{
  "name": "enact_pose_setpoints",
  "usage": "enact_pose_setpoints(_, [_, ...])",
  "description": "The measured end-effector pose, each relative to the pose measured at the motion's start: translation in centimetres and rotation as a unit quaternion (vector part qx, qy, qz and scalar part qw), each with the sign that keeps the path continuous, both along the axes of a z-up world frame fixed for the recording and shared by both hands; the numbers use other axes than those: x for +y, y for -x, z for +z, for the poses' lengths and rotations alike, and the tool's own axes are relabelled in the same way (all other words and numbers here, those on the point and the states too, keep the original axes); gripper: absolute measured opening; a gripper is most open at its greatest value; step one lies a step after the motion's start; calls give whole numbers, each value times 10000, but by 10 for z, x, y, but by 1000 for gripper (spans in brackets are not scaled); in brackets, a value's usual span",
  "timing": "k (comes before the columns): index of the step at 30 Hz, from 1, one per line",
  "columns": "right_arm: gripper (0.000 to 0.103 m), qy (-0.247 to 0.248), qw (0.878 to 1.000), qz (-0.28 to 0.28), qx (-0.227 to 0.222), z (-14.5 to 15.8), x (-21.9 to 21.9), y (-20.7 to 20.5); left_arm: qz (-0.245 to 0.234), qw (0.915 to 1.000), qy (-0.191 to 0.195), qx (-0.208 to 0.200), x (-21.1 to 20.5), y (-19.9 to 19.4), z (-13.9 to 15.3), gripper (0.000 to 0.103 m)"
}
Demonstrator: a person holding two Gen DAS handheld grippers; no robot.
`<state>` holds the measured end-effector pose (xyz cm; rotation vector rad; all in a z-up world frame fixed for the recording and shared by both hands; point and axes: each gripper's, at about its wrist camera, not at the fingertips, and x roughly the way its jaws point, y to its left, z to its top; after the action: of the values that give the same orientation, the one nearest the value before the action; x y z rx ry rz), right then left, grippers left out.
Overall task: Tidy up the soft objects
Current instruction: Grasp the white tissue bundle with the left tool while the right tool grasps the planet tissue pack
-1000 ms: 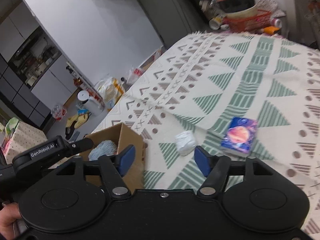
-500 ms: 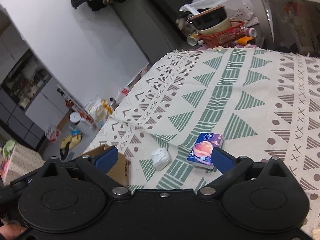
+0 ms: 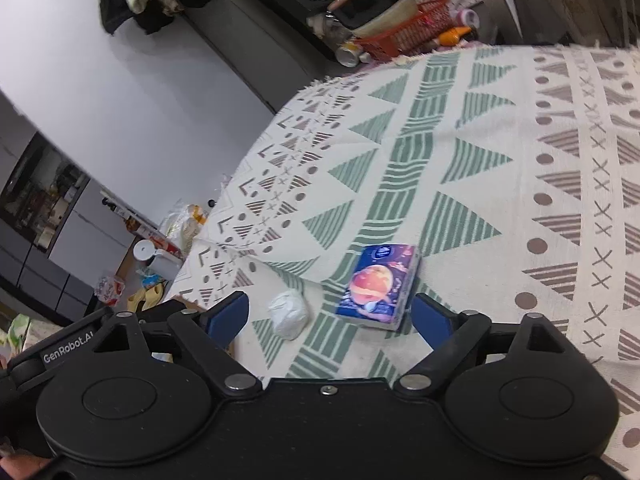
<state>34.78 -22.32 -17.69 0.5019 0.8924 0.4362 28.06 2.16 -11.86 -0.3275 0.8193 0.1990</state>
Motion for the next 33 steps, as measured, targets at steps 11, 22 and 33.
enact_pose_setpoints(11, [74, -200, 9989, -57, 430, -38, 4, -25, -129, 9998, 90, 109, -13, -33, -33, 92])
enact_pose_setpoints(22, [67, -325, 9962, 27, 806, -70, 8, -46, -181, 9986, 144, 485, -18, -61, -76, 87])
enact_pose_setpoints(33, [48, -136, 9982, 141, 565, -81, 12, -59, -49, 9963, 120, 848, -15, -80, -109, 87])
